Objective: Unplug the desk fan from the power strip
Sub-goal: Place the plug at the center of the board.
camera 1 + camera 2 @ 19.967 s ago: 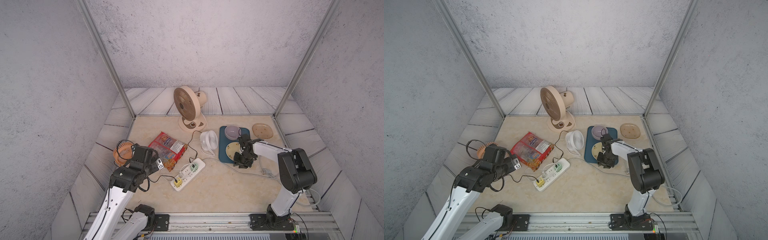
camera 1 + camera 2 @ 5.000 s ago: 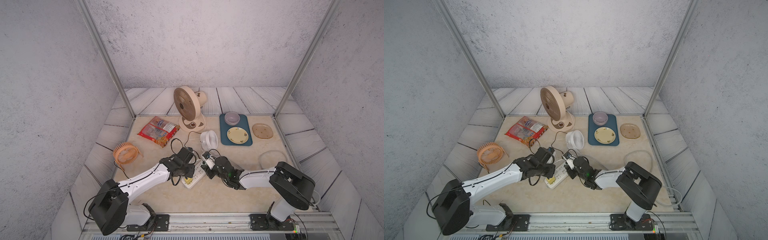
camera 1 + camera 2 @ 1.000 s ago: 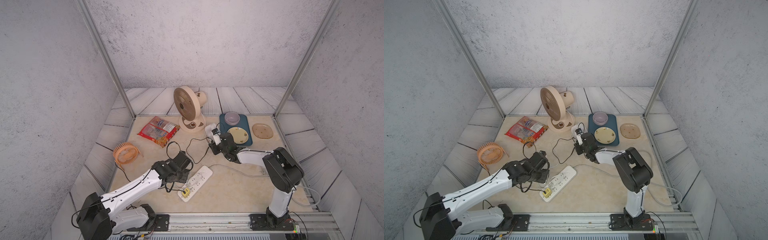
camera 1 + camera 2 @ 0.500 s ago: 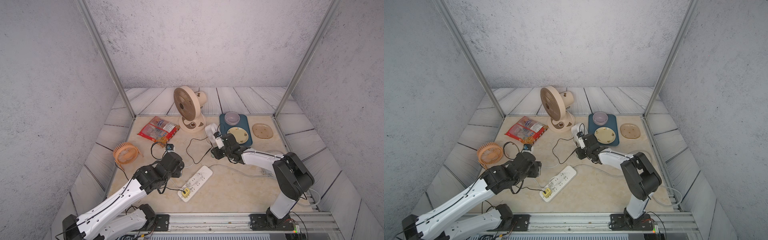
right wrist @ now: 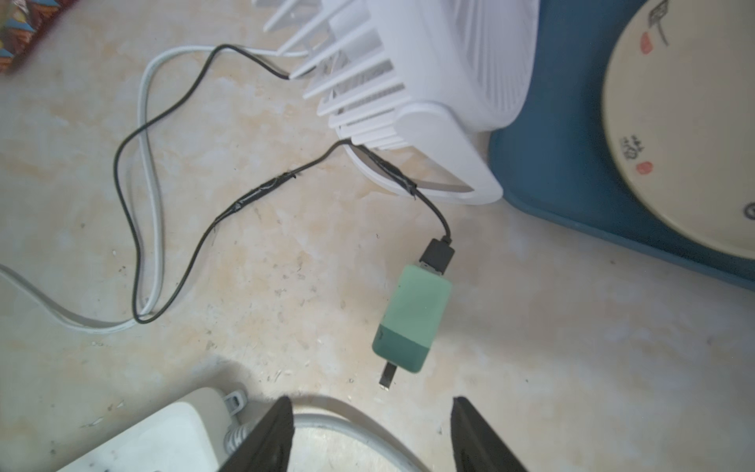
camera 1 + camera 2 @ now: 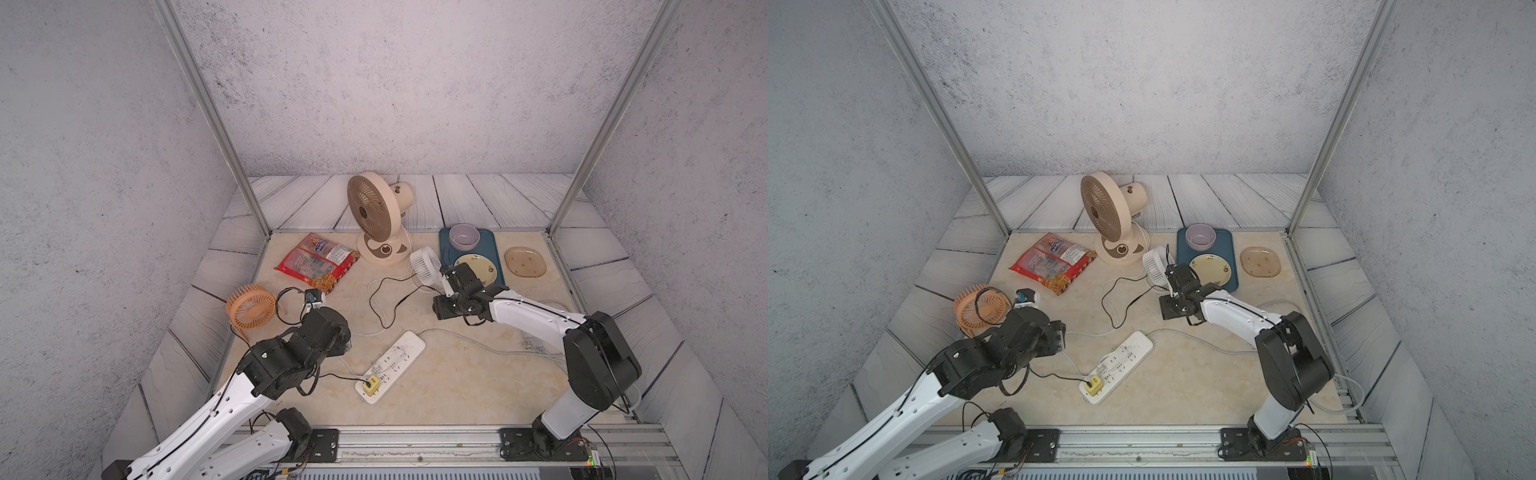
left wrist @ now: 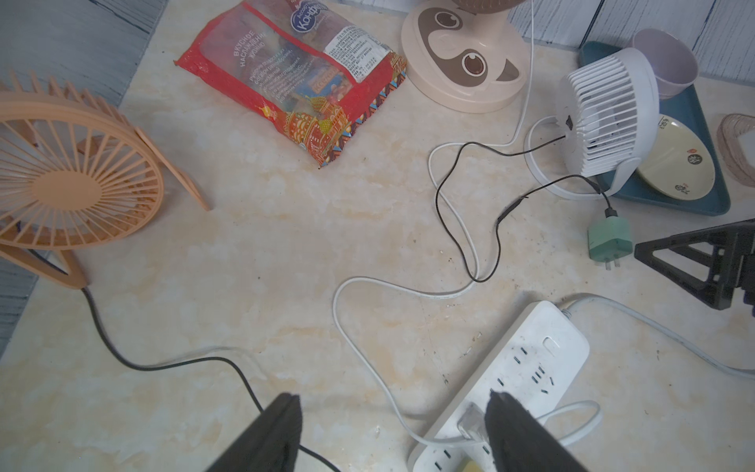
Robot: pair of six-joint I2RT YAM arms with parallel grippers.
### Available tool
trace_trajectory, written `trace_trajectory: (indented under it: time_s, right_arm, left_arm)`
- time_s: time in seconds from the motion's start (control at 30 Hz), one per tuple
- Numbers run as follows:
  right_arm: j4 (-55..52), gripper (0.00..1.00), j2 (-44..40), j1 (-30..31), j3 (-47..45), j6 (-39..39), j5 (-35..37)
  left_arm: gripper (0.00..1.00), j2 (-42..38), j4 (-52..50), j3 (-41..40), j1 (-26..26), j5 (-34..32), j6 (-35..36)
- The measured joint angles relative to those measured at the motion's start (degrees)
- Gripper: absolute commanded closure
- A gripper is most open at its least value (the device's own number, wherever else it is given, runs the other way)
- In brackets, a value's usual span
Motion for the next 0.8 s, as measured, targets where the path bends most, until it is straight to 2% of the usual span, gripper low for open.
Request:
trace_trajectory:
  time_s: [0.17,0.3,0.43,0.6,0.8]
  right_arm:
    - [-2.2,0.33,-5.7,0.1,0.8,-1.3,-2.6]
    - [-1.5,0.35,-10.6,2.0,-1.0,-7.1,-10.8]
    - [-0.2,0.35,-14.0,8.3,-4.0,-15.3,-19.9]
    - [1.0,0.35,-13.9,14.1,-5.0,-20.6,-27.8]
    - [1.4,0.36,-9.2,18.4,-3.6,-23.8,-29.5]
  left_arm:
    - [0.24,-2.2,-2.4,0.0,0.2,2.8,-1.7]
    - [0.26,-3.7,-3.1,-0.3,0.2,7.1,-2.3]
    - [0.29,-3.8,-3.6,-1.6,0.2,12.8,-2.5]
    - [0.32,-3.4,-4.7,-2.8,0.2,19.2,-2.4]
    - [0.39,-3.3,-4.0,-5.9,0.2,26.6,-2.4]
